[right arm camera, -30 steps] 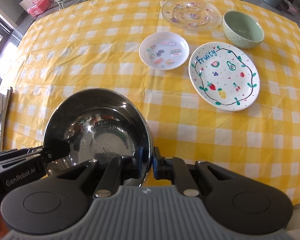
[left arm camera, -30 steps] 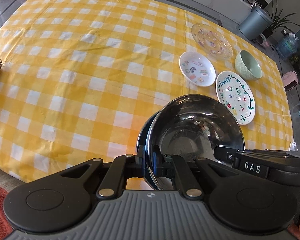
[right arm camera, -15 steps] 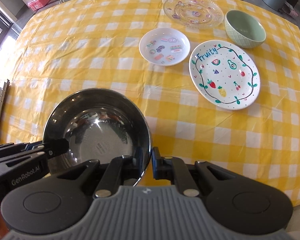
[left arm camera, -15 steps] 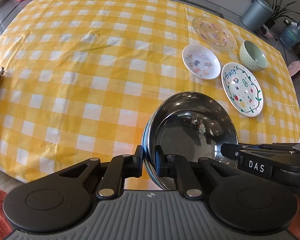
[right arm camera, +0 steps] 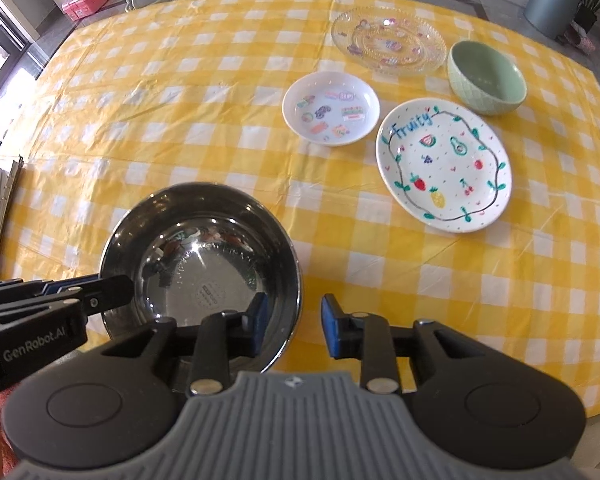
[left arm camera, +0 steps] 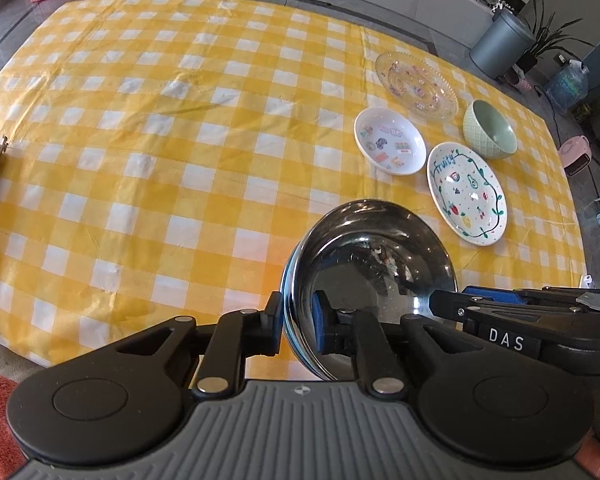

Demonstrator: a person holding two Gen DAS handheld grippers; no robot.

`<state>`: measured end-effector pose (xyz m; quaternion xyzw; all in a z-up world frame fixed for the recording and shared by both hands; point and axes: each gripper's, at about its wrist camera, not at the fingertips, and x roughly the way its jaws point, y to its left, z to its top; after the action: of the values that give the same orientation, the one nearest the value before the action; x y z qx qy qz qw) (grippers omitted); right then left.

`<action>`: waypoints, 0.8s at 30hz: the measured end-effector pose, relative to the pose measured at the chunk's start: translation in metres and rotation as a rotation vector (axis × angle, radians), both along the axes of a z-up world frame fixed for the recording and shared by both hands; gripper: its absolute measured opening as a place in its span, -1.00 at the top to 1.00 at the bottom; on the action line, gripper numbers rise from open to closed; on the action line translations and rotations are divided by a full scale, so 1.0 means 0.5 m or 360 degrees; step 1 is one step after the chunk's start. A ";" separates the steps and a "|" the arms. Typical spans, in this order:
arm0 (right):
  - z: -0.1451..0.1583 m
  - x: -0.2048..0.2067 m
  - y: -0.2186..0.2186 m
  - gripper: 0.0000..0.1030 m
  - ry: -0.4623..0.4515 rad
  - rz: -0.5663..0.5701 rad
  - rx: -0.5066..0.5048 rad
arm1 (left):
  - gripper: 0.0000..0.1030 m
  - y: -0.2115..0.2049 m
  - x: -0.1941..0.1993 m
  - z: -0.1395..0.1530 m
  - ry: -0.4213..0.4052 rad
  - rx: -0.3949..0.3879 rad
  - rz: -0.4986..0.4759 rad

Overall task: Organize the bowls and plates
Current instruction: 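Move to the pale green bowl and grasp its rim with both grippers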

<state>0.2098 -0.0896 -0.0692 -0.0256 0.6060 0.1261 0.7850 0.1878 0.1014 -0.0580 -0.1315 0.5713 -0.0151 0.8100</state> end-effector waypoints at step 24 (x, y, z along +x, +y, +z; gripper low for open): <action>0.116 -0.048 -0.079 0.52 -0.0210 -0.0071 0.0058 | 0.44 -0.080 -0.051 0.151 -0.0232 0.0062 -0.0193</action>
<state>0.1860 -0.1292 -0.0111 -0.0060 0.5510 0.1177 0.8261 0.1624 0.0614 0.0175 -0.0795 0.5179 -0.0624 0.8494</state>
